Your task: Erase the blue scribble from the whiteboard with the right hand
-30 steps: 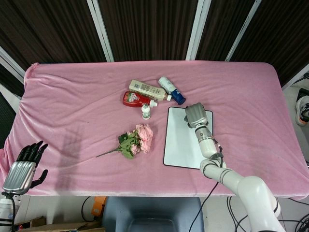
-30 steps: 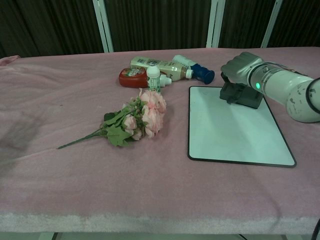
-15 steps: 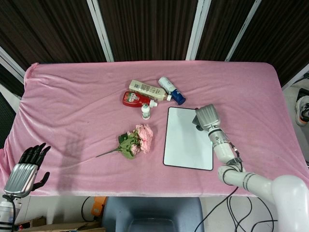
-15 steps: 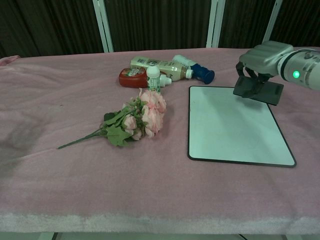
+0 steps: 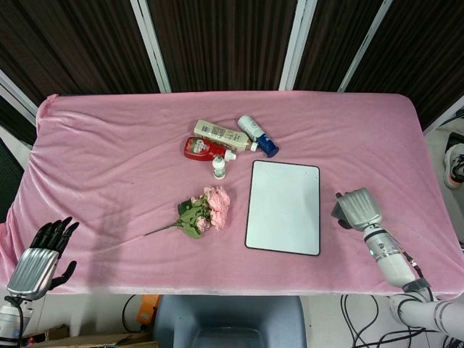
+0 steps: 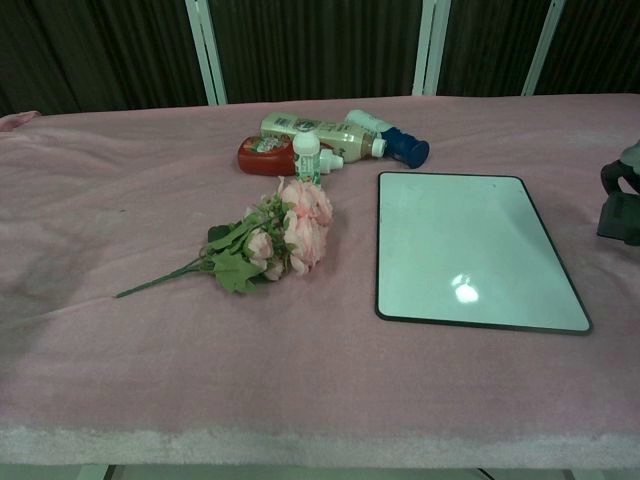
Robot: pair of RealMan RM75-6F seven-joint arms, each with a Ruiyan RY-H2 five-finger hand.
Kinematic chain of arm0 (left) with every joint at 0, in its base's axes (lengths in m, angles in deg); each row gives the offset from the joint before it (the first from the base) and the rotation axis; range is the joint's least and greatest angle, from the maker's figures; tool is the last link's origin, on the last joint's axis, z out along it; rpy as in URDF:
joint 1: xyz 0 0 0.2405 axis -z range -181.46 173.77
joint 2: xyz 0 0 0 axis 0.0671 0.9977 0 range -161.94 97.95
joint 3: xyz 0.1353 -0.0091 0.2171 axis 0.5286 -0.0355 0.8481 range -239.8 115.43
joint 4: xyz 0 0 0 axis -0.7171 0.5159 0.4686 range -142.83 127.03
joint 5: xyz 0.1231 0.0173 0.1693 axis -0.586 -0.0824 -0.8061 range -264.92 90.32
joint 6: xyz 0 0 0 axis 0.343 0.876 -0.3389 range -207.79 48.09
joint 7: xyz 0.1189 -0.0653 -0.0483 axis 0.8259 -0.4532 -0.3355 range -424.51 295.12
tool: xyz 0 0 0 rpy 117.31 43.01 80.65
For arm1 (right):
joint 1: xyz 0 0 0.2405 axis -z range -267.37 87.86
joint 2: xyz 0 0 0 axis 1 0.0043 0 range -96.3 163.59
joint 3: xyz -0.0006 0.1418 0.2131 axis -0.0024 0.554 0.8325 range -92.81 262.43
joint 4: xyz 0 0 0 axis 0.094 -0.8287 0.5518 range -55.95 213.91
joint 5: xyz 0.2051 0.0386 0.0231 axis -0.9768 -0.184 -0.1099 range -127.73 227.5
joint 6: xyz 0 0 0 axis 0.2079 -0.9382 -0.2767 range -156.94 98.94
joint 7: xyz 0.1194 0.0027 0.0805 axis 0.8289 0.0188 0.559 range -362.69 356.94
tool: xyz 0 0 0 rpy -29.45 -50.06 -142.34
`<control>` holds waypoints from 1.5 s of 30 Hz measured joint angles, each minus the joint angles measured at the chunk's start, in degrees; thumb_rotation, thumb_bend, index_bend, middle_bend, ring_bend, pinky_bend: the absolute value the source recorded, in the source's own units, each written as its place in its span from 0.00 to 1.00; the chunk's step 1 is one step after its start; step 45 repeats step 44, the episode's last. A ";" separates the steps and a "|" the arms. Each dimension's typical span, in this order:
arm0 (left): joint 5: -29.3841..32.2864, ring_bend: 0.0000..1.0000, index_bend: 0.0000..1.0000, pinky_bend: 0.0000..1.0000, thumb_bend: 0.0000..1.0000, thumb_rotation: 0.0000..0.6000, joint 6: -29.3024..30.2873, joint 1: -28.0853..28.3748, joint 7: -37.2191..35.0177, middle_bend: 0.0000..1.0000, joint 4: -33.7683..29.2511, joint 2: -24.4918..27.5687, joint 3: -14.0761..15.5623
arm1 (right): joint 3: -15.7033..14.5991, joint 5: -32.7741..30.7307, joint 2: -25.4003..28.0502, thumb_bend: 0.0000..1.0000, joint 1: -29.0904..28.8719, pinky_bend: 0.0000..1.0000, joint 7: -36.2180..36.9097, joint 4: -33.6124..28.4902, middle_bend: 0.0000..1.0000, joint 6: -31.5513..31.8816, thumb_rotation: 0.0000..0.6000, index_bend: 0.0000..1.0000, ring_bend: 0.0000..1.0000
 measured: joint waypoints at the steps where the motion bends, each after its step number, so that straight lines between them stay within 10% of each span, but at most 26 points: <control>1: -0.43 0.01 0.00 0.09 0.40 1.00 0.00 0.05 -0.02 0.01 0.08 -0.08 0.22 | -0.38 1.14 -0.41 0.38 0.58 0.84 2.43 2.01 0.76 -0.08 1.00 0.89 0.74; 10: -0.65 0.01 0.00 0.09 0.40 1.00 -0.90 0.38 1.12 0.01 -0.28 -0.45 0.54 | -1.20 8.48 -6.24 0.38 2.69 0.68 15.09 16.46 0.56 -2.39 1.00 0.54 0.53; 18: -1.16 0.01 0.00 0.09 0.40 1.00 -1.56 0.74 0.24 0.01 -0.40 0.11 0.99 | -0.52 11.23 -6.25 0.38 4.00 0.55 17.91 17.01 0.38 -2.49 1.00 0.27 0.34; 26: -1.30 0.02 0.00 0.09 0.40 1.00 -0.68 0.48 -0.29 0.01 -0.74 0.45 0.86 | 0.32 11.86 -1.73 0.36 5.77 0.54 18.80 9.99 0.28 -0.02 1.00 0.13 0.21; 33: -1.40 0.00 0.00 0.09 0.40 1.00 1.00 -0.01 -1.31 0.00 -0.42 0.47 0.48 | 1.04 10.51 4.42 0.32 10.67 0.26 16.42 -2.84 0.05 7.28 1.00 0.00 0.00; 45: -5.37 0.00 0.00 0.02 0.40 1.00 5.83 -0.60 -7.04 0.00 3.20 -0.40 0.21 | -0.22 16.44 7.98 0.31 24.15 0.14 15.98 -16.25 0.02 27.51 1.00 0.00 0.00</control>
